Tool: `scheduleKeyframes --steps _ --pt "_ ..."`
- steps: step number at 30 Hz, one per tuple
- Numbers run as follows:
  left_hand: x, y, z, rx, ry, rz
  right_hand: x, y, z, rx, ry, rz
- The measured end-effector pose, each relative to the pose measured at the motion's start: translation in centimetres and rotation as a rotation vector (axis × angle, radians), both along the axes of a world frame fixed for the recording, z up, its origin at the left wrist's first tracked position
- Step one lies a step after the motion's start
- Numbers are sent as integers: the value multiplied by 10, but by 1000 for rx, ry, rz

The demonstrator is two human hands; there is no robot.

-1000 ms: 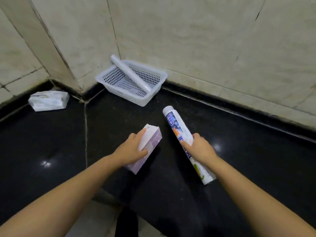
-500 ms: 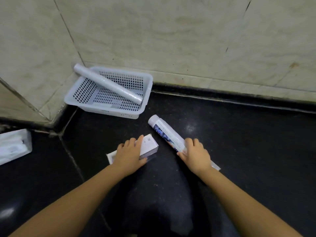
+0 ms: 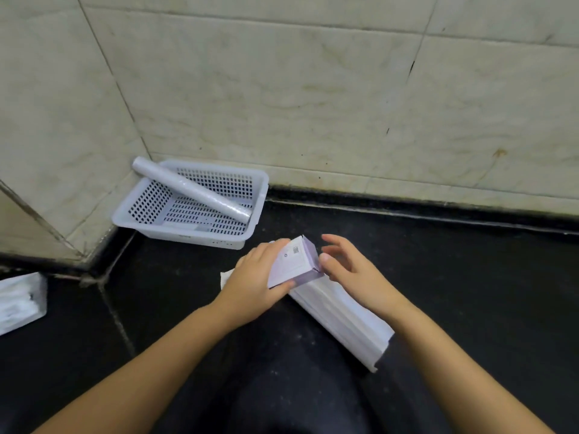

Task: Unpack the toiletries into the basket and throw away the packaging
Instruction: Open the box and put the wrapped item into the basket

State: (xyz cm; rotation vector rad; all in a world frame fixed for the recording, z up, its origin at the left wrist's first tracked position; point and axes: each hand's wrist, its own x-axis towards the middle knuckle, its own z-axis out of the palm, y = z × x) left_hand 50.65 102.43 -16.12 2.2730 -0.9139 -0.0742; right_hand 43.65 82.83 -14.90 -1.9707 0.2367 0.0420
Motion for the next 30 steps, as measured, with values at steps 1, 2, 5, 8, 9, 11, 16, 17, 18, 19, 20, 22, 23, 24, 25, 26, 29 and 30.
scheduleKeyframes --steps 1,2,5,8,9,11,16,17,18,19,20,22,23,24,25,26,29,30 --pt "0 -3 3 -3 -39 -16 0 0 8 5 6 44" --pt "-1 -5 6 0 -84 -28 0 -1 13 10 23 75" --pt "-1 -12 13 16 -195 -38 2 -3 24 39 60 86" --pt "-1 -16 17 20 -216 -44 3 -5 27 19 23 76" --pt "-1 -17 18 20 -212 -46 4 -5 28 19 4 64" --pt "0 -18 20 15 -190 -47 6 -7 26 22 -36 43" --pt "0 -12 23 -135 33 -18 7 -22 26 272 -102 -126" --pt "-1 -12 24 -164 49 -18 5 -24 26 239 -98 -144" --pt "-1 -12 25 -173 41 -22 3 -27 25 104 -88 -137" --pt "0 -12 26 -167 24 -30 2 -28 23 -108 -88 -105" --pt "1 -13 27 -153 8 -37 0 -28 23 -322 -120 -58" --pt "3 -14 29 -138 1 -41 -3 -25 31 -622 -287 49" --pt "5 -14 30 -134 3 -47 -2 -25 36 -715 -353 105" --pt "6 -14 31 -127 3 -57 -2 -24 42 -780 -386 152" --pt "6 -15 31 -120 2 -70 0 -24 46 -796 -404 181" --pt "6 -15 32 -117 7 -81 1 -24 51 -760 -424 187" --pt "2 -15 35 -109 15 -127 3 -29 68 -477 -433 119" --pt "-1 -16 36 -99 1 -151 5 -31 74 -394 -391 88"
